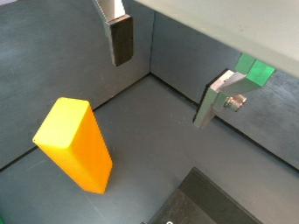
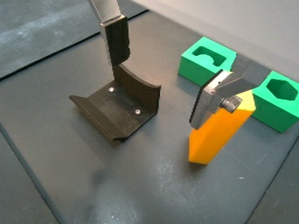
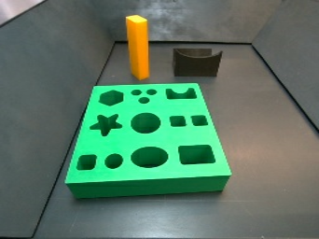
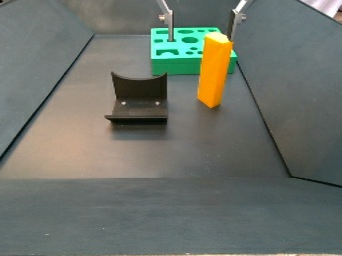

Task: Pick up the rectangle object. Move up. Move to above the board. Insert the rectangle object.
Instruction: Pick up the rectangle object.

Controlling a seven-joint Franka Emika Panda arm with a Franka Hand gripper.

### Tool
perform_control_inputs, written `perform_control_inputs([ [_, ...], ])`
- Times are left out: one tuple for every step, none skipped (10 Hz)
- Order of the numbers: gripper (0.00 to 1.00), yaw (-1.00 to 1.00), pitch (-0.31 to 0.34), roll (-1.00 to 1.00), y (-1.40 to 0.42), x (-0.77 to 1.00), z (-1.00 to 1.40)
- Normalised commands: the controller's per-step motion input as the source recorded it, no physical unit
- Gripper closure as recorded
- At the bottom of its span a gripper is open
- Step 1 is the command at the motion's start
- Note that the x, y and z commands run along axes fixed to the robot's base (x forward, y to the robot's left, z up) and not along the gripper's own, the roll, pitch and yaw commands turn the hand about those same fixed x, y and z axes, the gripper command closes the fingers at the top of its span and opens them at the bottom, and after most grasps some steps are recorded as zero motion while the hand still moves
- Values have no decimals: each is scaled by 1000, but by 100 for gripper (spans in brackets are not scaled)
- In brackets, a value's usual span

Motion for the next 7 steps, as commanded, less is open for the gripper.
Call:
perform_control_inputs([
  [0, -489, 21, 0, -157, 69, -111],
  [0, -1000, 0, 14, -49, 0, -77],
  [0, -1000, 0, 0, 0, 0, -97],
  [0, -1000, 0, 0, 0, 0, -91],
  [0, -1000, -10, 0, 0, 0, -77],
  [0, -1000, -39, -20, 0, 0, -134],
  [0, -1000, -176, -87, -83, 0, -231],
])
